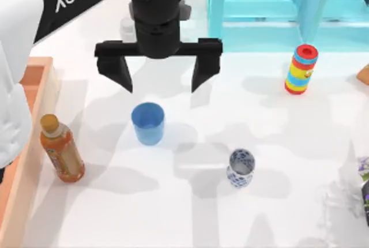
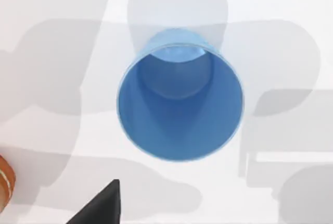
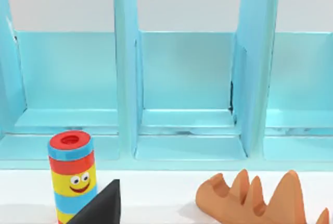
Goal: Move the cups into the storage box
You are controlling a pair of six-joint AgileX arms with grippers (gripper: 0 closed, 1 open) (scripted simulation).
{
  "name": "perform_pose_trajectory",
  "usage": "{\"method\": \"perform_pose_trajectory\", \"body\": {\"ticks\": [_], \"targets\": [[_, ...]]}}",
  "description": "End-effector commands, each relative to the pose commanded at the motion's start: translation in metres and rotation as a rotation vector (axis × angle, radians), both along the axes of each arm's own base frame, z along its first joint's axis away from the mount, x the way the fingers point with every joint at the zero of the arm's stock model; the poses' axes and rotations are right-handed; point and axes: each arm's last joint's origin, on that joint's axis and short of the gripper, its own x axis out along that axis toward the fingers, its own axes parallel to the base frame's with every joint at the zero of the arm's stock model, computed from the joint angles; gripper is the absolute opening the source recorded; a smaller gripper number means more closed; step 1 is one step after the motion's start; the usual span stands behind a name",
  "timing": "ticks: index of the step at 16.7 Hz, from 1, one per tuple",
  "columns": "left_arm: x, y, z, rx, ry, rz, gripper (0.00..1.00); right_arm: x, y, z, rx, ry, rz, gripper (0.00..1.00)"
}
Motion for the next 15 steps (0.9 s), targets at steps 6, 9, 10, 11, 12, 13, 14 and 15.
{"method": "perform_pose_trajectory", "body": {"ticks": [6, 9, 10, 11, 12, 13, 14, 15], "targets": [[0.002, 0.0, -0.021, 0.002, 0.003, 0.0, 1.0, 0.0, 0.0, 0.0, 0.0, 0.0, 0.0, 1.0], [0.004, -0.002, -0.056, -0.003, -0.004, 0.0, 1.0, 0.0, 0.0, 0.0, 0.0, 0.0, 0.0, 1.0], [0.004, -0.002, -0.069, -0.005, -0.007, 0.0, 1.0, 0.0, 0.0, 0.0, 0.0, 0.0, 0.0, 1.0], [0.003, -0.001, -0.081, -0.004, -0.006, 0.0, 1.0, 0.0, 0.0, 0.0, 0.0, 0.0, 0.0, 1.0], [0.002, -0.001, -0.09, -0.002, -0.003, 0.0, 1.0, 0.0, 0.0, 0.0, 0.0, 0.0, 0.0, 1.0], [0.001, 0.0, -0.097, -0.001, -0.001, 0.0, 1.0, 0.0, 0.0, 0.0, 0.0, 0.0, 0.0, 1.0], [0.0, 0.0, -0.1, 0.0, 0.0, 0.0, 1.0, 0.0, 0.0, 0.0, 0.0, 0.0, 0.0, 1.0], [0.0, 0.0, -0.1, 0.0, 0.0, 0.0, 1.0, 0.0, 0.0, 0.0, 0.0, 0.0, 0.0, 1.0]]}}
